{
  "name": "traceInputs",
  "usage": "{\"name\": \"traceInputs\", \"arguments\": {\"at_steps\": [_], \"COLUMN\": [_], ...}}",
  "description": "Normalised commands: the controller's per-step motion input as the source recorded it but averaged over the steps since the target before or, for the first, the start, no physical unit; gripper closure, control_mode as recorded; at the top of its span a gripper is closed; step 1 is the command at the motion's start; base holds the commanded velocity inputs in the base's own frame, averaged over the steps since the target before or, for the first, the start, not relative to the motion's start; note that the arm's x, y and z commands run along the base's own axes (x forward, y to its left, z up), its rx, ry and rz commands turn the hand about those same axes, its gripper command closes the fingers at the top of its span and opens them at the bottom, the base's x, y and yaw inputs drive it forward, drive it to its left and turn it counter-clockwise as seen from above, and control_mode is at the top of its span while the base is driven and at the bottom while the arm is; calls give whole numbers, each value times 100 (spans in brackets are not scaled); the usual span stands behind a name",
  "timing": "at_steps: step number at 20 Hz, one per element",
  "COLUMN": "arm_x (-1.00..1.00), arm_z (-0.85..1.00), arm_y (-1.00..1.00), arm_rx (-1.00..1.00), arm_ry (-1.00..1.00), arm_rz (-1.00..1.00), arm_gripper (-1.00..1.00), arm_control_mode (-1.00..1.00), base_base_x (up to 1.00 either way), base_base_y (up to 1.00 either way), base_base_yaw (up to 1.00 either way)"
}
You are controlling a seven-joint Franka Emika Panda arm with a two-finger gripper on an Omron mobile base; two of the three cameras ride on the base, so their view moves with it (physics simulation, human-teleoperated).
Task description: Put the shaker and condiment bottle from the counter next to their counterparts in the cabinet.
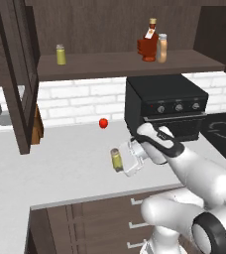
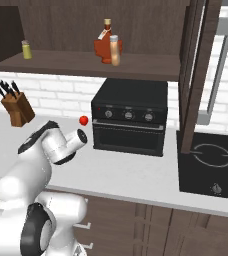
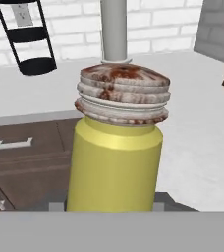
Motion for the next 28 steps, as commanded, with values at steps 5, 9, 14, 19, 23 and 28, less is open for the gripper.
{"name": "traceInputs", "arguments": {"at_steps": [5, 9, 14, 19, 23, 28], "arm_x": [-14, -2, 0, 0, 0, 8], "arm_z": [100, 100, 100, 100, 100, 100], "arm_y": [0, 0, 0, 0, 0, 0], "arm_rx": [11, 10, 7, 0, 0, 0], "arm_ry": [0, 2, 6, 3, 4, 3], "arm_rz": [-12, -16, -19, -18, -16, -11], "arm_gripper": [100, 100, 100, 100, 100, 100], "arm_control_mode": [-100, -100, -100, -100, -100, -100], "base_base_x": [0, 0, 0, 0, 0, 0], "base_base_y": [0, 0, 0, 0, 0, 0], "base_base_yaw": [0, 0, 0, 0, 0, 0]}}
